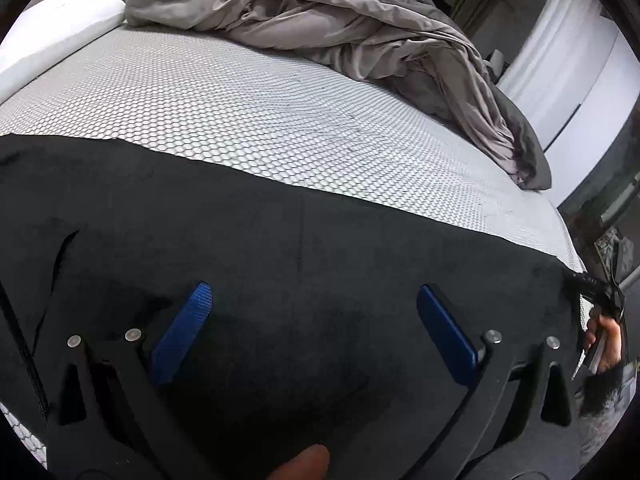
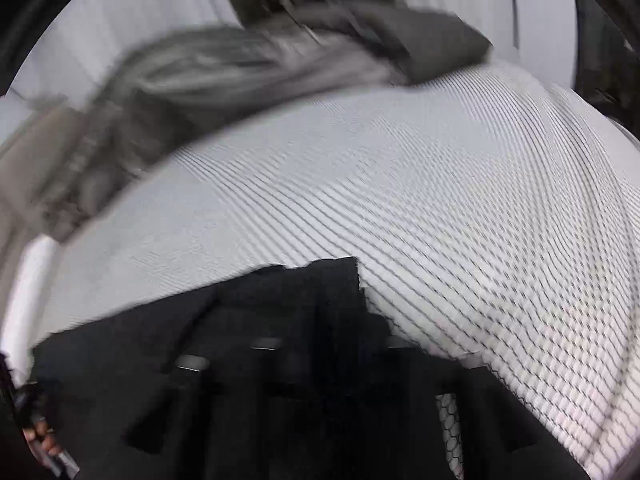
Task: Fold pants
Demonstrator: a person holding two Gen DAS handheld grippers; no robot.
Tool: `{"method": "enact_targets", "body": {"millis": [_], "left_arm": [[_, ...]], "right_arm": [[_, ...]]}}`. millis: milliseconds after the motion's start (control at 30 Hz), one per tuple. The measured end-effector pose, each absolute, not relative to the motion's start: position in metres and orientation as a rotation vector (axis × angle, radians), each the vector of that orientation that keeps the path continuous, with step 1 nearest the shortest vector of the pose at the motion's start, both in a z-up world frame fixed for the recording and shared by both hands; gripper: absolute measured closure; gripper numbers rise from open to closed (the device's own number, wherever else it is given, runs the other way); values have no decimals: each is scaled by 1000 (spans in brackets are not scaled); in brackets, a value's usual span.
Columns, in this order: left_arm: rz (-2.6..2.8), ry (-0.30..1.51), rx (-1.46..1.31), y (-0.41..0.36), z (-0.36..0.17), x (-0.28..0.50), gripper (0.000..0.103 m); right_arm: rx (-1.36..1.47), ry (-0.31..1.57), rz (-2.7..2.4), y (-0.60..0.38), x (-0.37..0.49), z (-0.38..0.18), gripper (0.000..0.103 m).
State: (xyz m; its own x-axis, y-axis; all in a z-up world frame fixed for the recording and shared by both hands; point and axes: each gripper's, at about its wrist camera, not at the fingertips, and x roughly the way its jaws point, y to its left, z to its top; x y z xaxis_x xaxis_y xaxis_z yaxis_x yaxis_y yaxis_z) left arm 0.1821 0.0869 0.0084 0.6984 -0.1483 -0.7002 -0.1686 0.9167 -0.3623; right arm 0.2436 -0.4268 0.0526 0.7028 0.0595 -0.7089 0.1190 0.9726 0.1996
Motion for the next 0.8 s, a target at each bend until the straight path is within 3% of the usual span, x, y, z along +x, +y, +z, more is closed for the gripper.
{"method": "enact_targets", "body": {"millis": [133, 200, 300, 367, 600, 800], "left_arm": [[-6, 770, -353, 73, 20, 176, 1], [-44, 749, -281, 49, 27, 173, 1], [-145, 755, -210, -1, 25, 176, 1], [-214, 791, -179, -34, 15, 182, 1], [-259, 915, 41, -88, -31, 192, 1], [-176, 908, 20, -37, -37, 180, 1]], "right_arm": [[172, 648, -38, -408, 186, 76, 56], [139, 607, 7, -390, 159, 82, 29], [86, 577, 144, -338, 121, 78, 12], [50, 610, 238, -299, 111, 66, 6], [-275, 704, 346, -214, 114, -1, 6], [-207, 662, 39, -324, 110, 2, 7]]}}
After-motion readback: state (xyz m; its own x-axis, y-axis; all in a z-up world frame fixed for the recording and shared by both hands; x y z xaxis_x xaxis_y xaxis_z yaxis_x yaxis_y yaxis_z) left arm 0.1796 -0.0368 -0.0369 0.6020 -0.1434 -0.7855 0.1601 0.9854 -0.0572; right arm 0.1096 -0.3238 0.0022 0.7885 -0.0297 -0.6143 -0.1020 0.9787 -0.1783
